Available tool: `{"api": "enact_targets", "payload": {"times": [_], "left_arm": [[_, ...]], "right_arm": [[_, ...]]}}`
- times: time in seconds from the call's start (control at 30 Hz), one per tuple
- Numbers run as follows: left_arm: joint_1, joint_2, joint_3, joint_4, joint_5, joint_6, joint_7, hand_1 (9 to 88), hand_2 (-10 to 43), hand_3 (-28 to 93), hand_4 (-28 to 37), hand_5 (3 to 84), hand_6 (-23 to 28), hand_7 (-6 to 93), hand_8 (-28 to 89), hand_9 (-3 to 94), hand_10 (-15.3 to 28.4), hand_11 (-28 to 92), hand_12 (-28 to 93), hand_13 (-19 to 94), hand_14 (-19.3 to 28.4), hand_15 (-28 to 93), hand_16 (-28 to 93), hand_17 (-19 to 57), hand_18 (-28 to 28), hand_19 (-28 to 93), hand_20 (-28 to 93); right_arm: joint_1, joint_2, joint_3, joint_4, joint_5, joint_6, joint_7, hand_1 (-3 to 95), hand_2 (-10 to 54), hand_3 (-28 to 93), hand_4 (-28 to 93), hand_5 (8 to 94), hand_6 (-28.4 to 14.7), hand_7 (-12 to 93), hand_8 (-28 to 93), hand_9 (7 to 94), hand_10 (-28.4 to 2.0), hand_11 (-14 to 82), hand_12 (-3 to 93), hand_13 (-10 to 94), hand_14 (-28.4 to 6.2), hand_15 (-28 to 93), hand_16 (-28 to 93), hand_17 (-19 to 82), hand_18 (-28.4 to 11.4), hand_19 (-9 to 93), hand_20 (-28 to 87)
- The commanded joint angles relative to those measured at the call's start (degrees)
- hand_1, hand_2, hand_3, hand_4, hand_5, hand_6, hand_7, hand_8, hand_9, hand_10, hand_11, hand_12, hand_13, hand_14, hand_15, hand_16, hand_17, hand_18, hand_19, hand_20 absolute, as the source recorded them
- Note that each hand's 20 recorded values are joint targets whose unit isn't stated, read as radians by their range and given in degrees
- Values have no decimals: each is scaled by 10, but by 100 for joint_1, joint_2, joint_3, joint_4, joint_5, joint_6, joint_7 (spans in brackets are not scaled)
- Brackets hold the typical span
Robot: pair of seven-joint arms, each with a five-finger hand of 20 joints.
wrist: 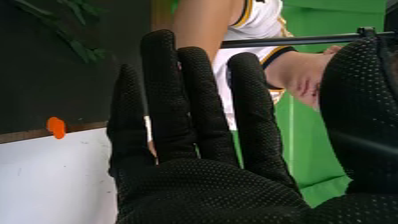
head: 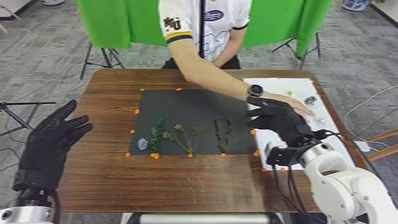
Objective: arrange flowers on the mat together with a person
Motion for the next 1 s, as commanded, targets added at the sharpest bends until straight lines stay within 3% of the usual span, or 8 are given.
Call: {"api": "enact_targets", "payload": {"times": [0.03,0.2,0.37,0.5,0.67,0.77,0.87,1.0], "left_arm": [[34,-7,-3,34,9,-8,-76,203,45,770,-283,315,59,145,-105,322,199,261,108,209,258,494,-96,-103,246,490,88],[23,-51,-34,32,49,-77,-165,203,45,770,-283,316,59,144,-106,321,198,257,106,207,256,479,-98,-103,246,488,84],[64,-21,-41,28,45,-81,-130,202,45,770,-283,316,59,142,-105,314,193,241,100,204,253,453,-97,-103,246,482,76],[58,-45,-51,25,70,-122,-184,201,45,771,-283,316,58,141,-106,313,191,234,100,201,250,441,-92,-103,245,481,72],[84,-50,-64,23,68,-126,-186,201,44,771,-283,316,58,140,-105,311,189,231,100,197,249,432,-88,-106,245,479,68],[152,-6,-66,12,34,-92,-106,201,45,771,-283,316,57,140,-105,310,188,229,100,197,249,430,-84,-106,245,478,67],[140,-16,-74,7,32,-117,-168,201,44,771,-283,315,55,142,-105,310,189,230,102,198,249,432,-82,-106,245,478,66],[129,37,-46,9,-9,-38,-105,201,43,773,-283,314,55,144,-106,311,189,234,104,199,249,436,-81,-105,245,478,66]], "right_arm": [[-80,-23,-21,-6,-1,81,-50,323,-77,714,-279,526,15,145,-120,541,-165,181,146,469,-165,521,91,115,-210,574,157],[-85,-10,-20,-6,5,98,-12,322,-76,715,-280,527,15,144,-120,542,-166,182,146,469,-165,522,91,114,-210,574,160],[-95,-27,0,-3,-5,15,-27,322,-76,714,-281,527,15,144,-120,542,-164,183,147,469,-165,522,91,113,-210,573,163],[-121,-43,12,-8,5,-5,-20,321,-75,715,-280,526,16,144,-120,542,-165,182,146,468,-165,521,91,113,-210,572,164],[-152,-43,23,-18,12,-5,-10,321,-74,714,-281,526,16,144,-120,542,-166,182,146,467,-166,521,91,112,-210,572,165],[-161,-48,28,-16,-11,-20,-17,320,-72,712,-280,527,16,143,-120,543,-165,182,146,468,-165,521,91,112,-210,572,166],[-192,-51,35,-33,-8,-13,9,319,-70,710,-280,528,16,143,-120,543,-164,183,147,469,-165,521,91,112,-210,572,167],[-159,-57,27,-9,-15,-44,6,320,-67,704,-280,528,16,143,-120,545,-163,185,147,470,-164,522,92,112,-211,573,169]]}}
